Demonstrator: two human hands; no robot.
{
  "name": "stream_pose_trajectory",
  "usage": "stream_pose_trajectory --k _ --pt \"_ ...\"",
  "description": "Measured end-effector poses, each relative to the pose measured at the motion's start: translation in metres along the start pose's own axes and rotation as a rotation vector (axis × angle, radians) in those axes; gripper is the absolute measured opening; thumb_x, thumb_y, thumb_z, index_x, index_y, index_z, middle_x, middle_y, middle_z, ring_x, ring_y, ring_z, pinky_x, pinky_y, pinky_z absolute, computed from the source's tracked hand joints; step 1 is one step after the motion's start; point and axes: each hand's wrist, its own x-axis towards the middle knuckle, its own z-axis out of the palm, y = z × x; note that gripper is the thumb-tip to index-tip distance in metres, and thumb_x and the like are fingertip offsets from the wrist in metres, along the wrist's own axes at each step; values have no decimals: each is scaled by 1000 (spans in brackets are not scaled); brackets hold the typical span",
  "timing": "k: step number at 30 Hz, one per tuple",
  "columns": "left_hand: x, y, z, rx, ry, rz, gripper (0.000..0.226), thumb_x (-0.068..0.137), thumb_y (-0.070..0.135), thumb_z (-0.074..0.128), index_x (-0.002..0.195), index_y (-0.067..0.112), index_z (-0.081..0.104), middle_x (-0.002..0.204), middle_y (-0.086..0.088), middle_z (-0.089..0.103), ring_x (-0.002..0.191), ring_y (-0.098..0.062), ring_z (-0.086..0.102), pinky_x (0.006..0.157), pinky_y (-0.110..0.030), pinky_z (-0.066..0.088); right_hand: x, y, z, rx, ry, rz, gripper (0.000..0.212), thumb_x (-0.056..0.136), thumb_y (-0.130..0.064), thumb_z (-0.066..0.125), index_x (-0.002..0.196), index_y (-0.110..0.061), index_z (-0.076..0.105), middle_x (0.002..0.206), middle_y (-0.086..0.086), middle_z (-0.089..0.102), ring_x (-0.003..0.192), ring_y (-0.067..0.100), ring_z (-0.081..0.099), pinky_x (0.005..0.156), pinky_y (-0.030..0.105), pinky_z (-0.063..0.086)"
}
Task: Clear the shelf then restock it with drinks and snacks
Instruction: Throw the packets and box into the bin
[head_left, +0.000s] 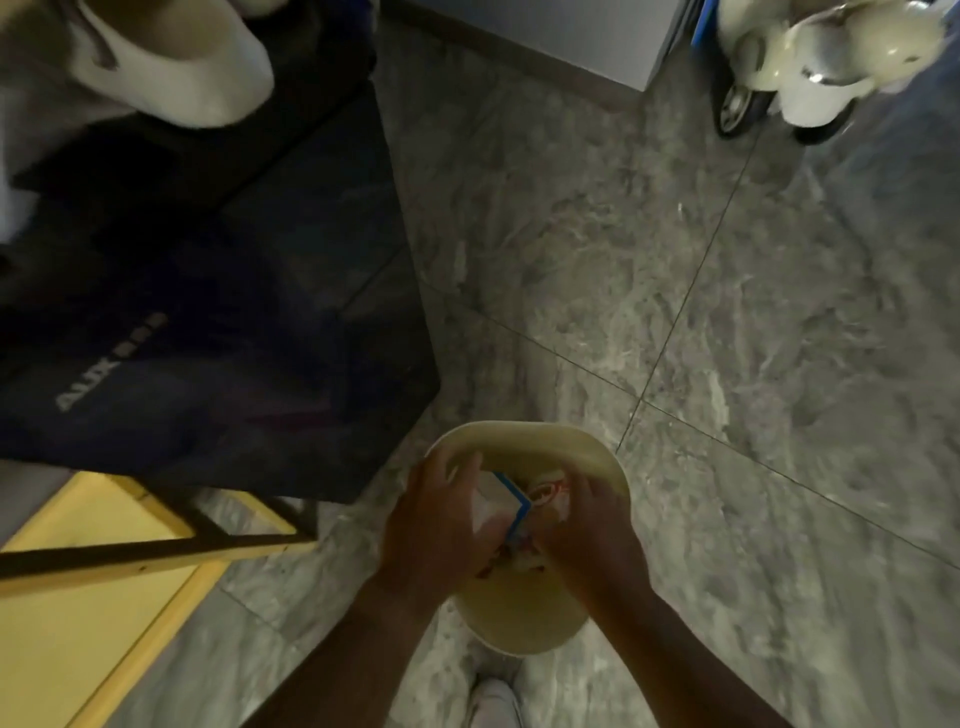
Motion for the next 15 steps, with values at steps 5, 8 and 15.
stream_pose_trajectory --k 5,8,15 --pt "-15 -6 -57 -46 169 59 64 89 65 42 145 34 36 147 13 34 136 -10 33 106 -31 40 -22 -46 -37 -81 90 -162 66 93 -43 61 150 -32 29 151 -8 38 131 15 39 94 33 44" --pt "-34 -10 -110 -59 301 59 72 88 69 33 147 30 38 154 9 33 141 -11 30 109 -34 39 -41 -95 -61 -111 167 -310 62 91 -50 57 147 -35 33 149 -9 43 128 14 43 95 35 48" --pt "-150 -42 -251 -68 516 8 72 87 72 28 148 33 33 153 11 33 140 -8 30 115 -32 33 -146 -235 -86 -33 326 -589 58 91 -59 52 137 -25 56 135 0 60 123 24 55 98 40 49"
